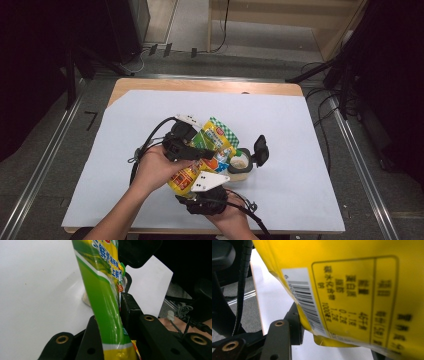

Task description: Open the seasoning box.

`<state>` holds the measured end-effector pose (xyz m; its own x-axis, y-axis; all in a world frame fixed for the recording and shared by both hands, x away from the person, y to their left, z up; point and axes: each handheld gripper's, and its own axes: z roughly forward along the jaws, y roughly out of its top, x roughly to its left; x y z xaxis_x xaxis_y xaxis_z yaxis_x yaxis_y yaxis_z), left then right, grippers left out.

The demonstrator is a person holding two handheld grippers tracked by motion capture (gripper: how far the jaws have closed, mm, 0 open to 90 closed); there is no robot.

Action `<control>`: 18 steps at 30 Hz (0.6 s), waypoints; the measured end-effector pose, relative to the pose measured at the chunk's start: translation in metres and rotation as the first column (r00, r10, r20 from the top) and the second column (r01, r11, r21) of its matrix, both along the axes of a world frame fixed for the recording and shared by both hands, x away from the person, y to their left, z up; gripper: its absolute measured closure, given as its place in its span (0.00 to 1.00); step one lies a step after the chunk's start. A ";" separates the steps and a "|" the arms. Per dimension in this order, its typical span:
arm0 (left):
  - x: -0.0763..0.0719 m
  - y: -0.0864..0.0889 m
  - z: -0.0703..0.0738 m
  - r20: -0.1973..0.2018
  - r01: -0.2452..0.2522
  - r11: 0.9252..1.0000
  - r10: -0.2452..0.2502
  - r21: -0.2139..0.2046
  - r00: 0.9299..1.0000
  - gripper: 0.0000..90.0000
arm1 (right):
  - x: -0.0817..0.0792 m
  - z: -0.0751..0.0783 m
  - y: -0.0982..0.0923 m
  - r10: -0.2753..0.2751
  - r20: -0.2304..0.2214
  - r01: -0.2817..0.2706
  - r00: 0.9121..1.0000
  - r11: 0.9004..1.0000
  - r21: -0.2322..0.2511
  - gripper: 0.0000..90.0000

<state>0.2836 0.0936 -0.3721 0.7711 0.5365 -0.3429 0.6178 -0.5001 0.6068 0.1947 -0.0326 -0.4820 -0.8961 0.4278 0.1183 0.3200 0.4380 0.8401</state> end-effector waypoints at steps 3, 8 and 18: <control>0.000 -0.001 -0.001 -0.001 -0.001 1.000 0.001 -0.005 1.000 0.92 | 0.001 0.001 -0.002 -0.013 -0.008 0.014 1.000 1.000 0.013 0.64; 0.002 -0.001 0.000 -0.006 0.001 1.000 -0.001 0.000 1.000 0.90 | 0.001 0.005 -0.002 -0.003 -0.051 0.007 0.999 0.997 0.072 0.66; 0.018 -0.008 0.007 -0.104 0.008 0.999 -0.002 0.054 0.995 0.90 | 0.006 0.013 0.000 0.023 -0.121 -0.008 0.992 0.992 0.125 0.66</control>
<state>0.3018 0.0856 -0.3648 0.7355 0.5526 -0.3920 0.6735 -0.5338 0.5113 0.2008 -0.0325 -0.4688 -0.8780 0.3893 0.2786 0.4178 0.3389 0.8430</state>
